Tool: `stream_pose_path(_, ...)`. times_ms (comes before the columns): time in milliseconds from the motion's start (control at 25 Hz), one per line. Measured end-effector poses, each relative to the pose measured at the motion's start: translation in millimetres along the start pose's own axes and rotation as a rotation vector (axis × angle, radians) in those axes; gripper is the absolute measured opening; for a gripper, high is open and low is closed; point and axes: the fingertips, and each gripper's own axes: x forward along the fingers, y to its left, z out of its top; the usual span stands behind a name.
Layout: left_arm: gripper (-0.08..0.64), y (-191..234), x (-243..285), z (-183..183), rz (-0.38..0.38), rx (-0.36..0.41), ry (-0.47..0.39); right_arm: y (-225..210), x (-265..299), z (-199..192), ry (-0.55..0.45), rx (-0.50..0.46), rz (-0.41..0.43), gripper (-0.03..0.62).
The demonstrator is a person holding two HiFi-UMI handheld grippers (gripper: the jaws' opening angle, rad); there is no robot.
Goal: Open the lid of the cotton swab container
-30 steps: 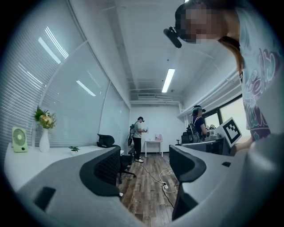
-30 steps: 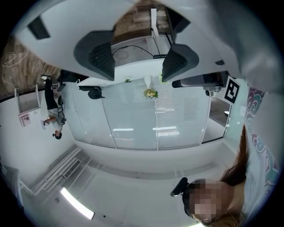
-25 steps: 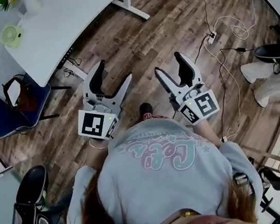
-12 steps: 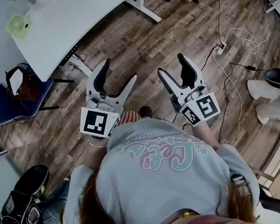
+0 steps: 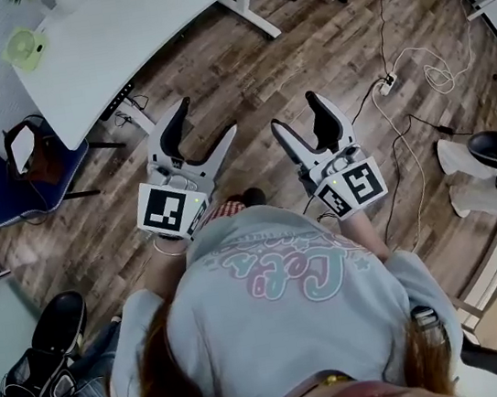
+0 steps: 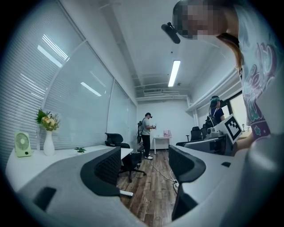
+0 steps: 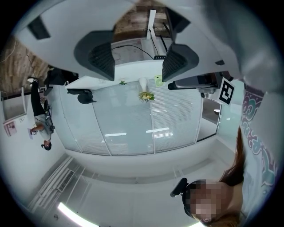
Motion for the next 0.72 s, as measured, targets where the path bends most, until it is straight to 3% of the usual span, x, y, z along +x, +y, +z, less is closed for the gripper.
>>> stream_pose_path(320,0.318,4,6,-7,0.002,-0.011,0.028,-12,-1,4,0.001,-0.009,-0.005,0.321)
stream_pose_path(520,0.318,-12,24,5,-0.003,0.01,-0.001,-29,-13,6,0.002,-0.007,-0.02,0.321)
stream_pose_path(720,0.319,-19,21,-2,-0.008,-0.054,0.003,-29,-10,0,0.011,-0.005,-0.014,0.321)
